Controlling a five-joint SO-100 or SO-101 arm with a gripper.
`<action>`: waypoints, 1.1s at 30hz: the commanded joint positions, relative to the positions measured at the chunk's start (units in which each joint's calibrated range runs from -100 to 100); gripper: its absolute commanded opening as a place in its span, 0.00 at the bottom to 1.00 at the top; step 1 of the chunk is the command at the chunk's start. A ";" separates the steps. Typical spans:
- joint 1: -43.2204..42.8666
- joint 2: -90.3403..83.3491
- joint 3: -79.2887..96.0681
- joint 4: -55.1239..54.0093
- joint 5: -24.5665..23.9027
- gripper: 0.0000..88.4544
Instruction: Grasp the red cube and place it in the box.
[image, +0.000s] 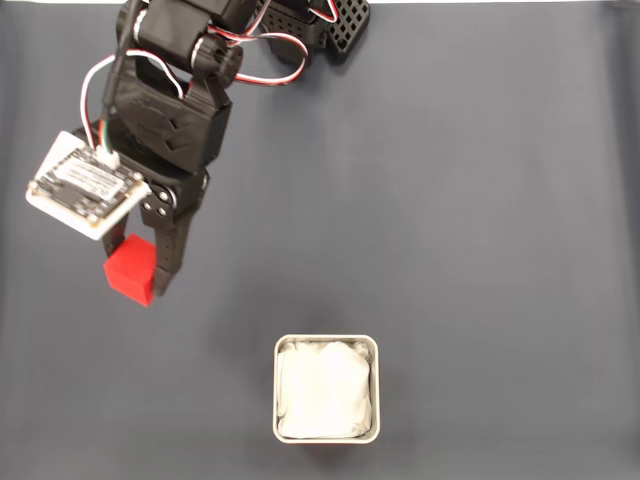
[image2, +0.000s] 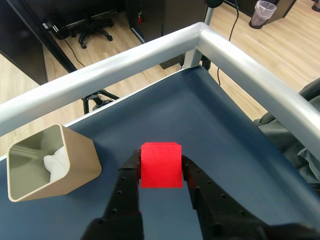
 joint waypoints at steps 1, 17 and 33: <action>-1.84 -0.35 -3.75 -1.98 0.34 0.06; -7.80 4.07 -8.95 -2.23 1.07 0.06; -12.99 8.40 -12.51 -5.34 2.00 0.06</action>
